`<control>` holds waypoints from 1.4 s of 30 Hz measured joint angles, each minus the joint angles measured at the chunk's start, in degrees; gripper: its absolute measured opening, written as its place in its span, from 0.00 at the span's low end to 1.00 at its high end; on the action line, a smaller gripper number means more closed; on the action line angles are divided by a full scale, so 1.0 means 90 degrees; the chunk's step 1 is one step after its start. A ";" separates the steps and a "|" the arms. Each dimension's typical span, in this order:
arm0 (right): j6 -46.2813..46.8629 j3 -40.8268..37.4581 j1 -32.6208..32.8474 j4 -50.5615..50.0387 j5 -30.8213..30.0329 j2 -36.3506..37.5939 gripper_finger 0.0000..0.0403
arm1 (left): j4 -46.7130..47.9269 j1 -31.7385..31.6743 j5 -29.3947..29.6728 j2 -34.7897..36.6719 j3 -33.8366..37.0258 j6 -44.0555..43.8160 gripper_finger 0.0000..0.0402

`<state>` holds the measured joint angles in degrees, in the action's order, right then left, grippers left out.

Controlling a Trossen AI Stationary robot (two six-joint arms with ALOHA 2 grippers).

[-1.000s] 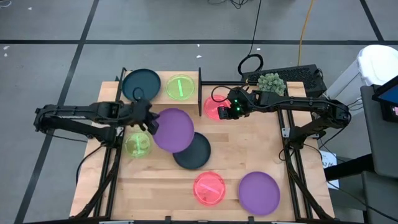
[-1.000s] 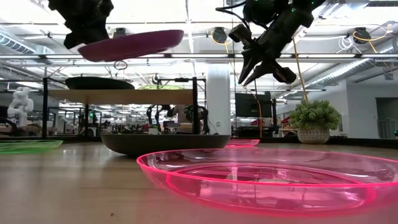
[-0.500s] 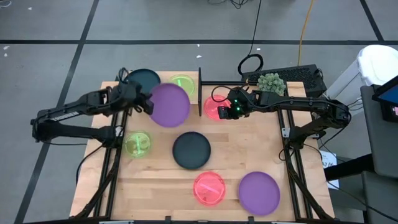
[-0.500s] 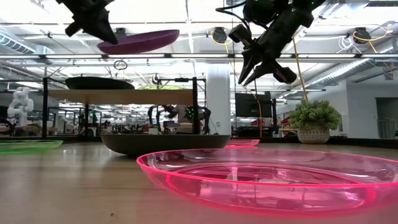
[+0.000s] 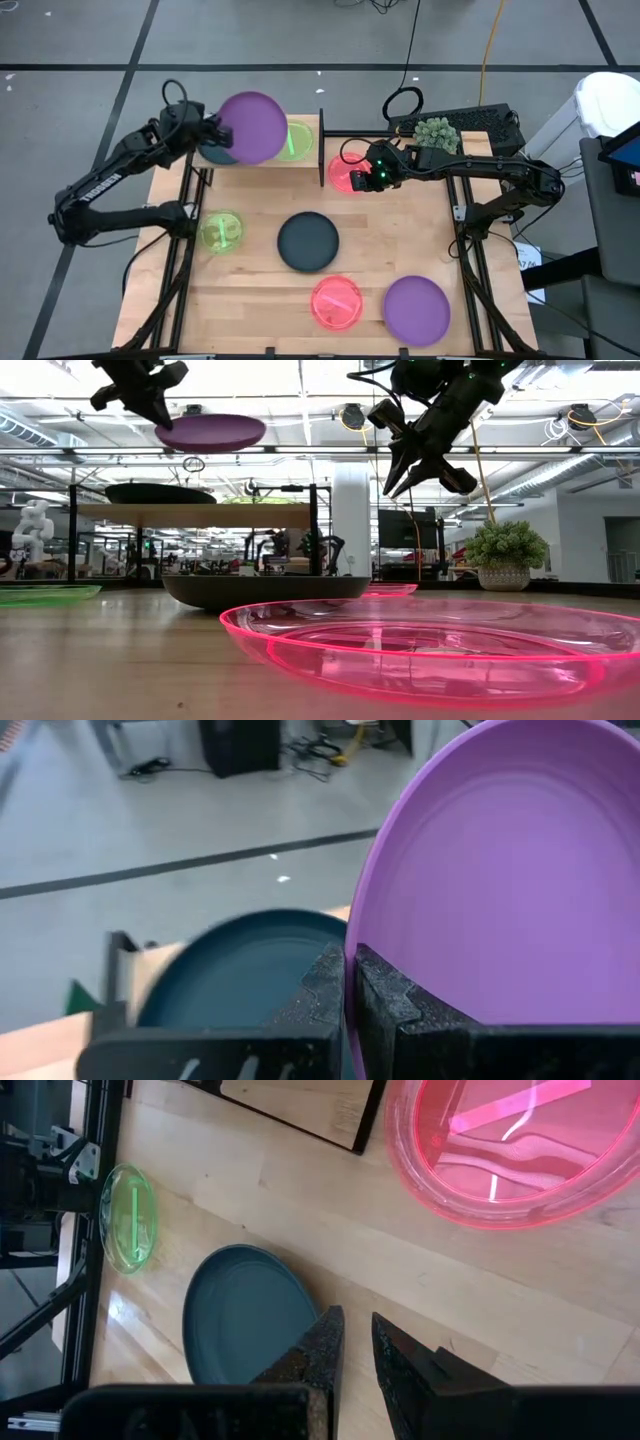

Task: Place and stack plates onto a shelf
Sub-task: Stack the left purple plate on the dark blue plate

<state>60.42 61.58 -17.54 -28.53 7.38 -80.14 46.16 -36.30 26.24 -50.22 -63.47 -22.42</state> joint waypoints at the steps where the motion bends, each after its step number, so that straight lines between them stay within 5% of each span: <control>1: 0.0000 0.0000 0.0000 0.0000 -0.0002 0.0000 0.11 | -0.0001 -0.0105 -0.0002 0.0000 -0.0006 0.0072 0.02; 16: -0.0002 0.0000 0.0245 0.0000 0.0008 0.0000 0.11 | 0.0052 -0.1657 -0.0091 0.0000 -0.0006 -0.0180 0.02; 35: -0.0172 0.0000 0.0386 -0.0054 0.0015 0.0000 0.11 | 0.0851 -0.3529 -0.1779 0.0005 -0.0006 0.0145 0.02; 42: -0.0176 0.0000 0.0427 -0.0053 0.0016 0.0000 0.11 | 0.0819 -0.3646 -0.1990 -0.0002 -0.0006 -0.0058 0.02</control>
<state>58.84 61.58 -13.69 -29.02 7.52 -80.14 53.53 -69.11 8.33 -50.24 -63.53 -22.93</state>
